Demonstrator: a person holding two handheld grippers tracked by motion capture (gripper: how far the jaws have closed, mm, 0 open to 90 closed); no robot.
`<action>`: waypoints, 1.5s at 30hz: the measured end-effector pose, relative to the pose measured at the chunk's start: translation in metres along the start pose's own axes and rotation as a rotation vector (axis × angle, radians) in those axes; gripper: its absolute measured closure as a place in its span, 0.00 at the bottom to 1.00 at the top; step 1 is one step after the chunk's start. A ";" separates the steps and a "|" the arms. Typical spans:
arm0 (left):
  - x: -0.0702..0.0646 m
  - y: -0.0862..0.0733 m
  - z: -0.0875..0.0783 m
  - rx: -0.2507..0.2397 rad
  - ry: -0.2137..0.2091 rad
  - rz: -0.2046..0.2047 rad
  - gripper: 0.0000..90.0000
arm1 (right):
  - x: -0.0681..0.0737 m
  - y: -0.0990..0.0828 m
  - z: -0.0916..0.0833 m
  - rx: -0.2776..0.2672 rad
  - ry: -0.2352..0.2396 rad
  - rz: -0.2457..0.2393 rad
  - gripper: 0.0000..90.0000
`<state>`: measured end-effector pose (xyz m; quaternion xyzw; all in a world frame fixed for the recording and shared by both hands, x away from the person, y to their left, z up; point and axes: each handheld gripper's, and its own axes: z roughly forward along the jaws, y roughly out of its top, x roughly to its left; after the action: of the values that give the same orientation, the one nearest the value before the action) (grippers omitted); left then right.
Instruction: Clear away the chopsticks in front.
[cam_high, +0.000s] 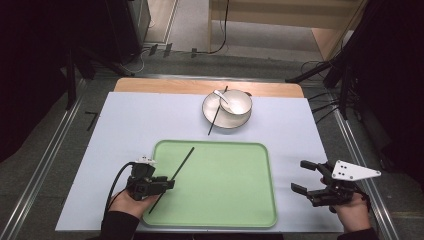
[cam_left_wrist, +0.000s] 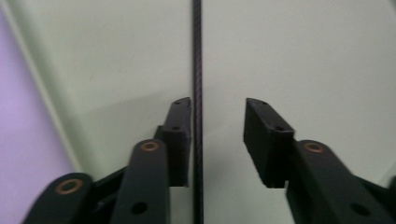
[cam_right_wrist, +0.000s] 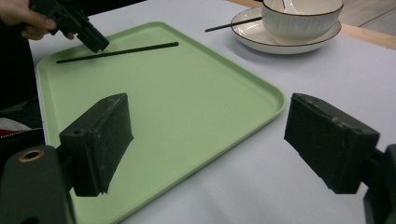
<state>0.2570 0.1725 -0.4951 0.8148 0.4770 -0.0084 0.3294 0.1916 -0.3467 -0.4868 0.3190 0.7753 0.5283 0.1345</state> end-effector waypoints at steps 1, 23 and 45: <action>0.001 0.003 0.000 -0.010 -0.001 0.011 0.59 | 0.000 0.000 0.000 0.001 0.002 0.001 0.17; 0.020 0.076 0.009 -0.084 -0.062 0.099 0.42 | -0.001 -0.002 -0.001 0.001 0.002 0.006 0.17; 0.005 0.161 0.039 -0.056 -0.098 0.188 0.31 | -0.001 -0.002 -0.002 -0.001 0.000 0.016 0.17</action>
<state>0.3975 0.1026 -0.4417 0.8450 0.3819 -0.0038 0.3744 0.1910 -0.3495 -0.4881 0.3252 0.7724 0.5298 0.1303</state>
